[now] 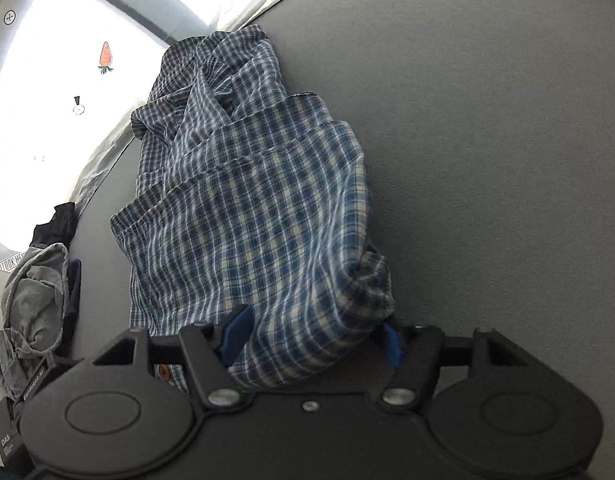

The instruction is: Fold clothes

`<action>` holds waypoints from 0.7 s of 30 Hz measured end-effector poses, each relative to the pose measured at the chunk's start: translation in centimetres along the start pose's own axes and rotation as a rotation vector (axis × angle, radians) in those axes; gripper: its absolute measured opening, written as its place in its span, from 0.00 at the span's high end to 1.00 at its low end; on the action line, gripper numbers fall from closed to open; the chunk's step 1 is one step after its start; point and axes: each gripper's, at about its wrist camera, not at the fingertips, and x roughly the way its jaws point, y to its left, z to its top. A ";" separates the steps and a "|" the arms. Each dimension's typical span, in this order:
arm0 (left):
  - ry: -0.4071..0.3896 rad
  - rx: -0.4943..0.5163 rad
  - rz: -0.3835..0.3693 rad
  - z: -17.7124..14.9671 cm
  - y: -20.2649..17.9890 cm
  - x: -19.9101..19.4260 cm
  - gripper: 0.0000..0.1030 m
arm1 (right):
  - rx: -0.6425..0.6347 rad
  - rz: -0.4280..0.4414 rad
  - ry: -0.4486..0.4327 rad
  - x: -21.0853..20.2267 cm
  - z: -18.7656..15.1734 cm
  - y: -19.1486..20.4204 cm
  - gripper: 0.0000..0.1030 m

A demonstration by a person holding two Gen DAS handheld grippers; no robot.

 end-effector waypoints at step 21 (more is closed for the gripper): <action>0.001 -0.018 0.039 0.4 0.2 0.7 0.81 | -0.230 -0.001 -0.077 -0.3 -0.4 0.5 0.76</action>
